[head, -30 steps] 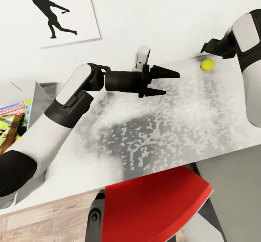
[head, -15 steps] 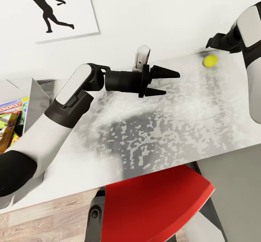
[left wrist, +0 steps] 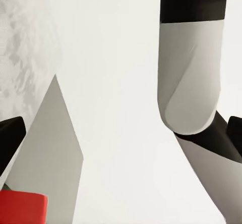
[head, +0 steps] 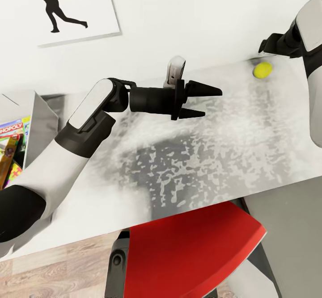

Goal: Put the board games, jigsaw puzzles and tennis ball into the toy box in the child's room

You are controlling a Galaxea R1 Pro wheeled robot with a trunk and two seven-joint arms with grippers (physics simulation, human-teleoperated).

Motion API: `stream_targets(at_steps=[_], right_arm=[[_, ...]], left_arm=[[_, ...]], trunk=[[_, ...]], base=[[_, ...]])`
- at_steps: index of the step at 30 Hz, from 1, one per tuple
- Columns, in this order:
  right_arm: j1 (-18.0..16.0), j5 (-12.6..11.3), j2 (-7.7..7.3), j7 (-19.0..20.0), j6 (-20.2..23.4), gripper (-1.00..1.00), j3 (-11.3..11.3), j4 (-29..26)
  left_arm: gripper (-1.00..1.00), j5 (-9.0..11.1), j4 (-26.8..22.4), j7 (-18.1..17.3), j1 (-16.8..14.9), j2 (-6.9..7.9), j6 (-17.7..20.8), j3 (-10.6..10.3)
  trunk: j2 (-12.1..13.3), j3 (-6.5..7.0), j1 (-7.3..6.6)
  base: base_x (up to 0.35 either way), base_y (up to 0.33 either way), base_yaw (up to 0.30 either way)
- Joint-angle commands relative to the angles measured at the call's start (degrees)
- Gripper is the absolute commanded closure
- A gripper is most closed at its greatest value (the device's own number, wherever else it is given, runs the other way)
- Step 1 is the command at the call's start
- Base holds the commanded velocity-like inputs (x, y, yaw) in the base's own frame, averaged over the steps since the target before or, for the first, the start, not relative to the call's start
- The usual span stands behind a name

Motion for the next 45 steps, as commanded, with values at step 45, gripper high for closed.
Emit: stream_targets(at_steps=[45], right_arm=[[-0.84,-0.54,0.20,-0.45,0.28,-1.00,0.47,-0.13]], left_arm=[[-1.00,13.62,-0.03,9.53,-10.25,0.03,-0.36,0.07]], trunk=[[-0.09,-4.28,0.03]], base=[[0.000,0.000,0.000]])
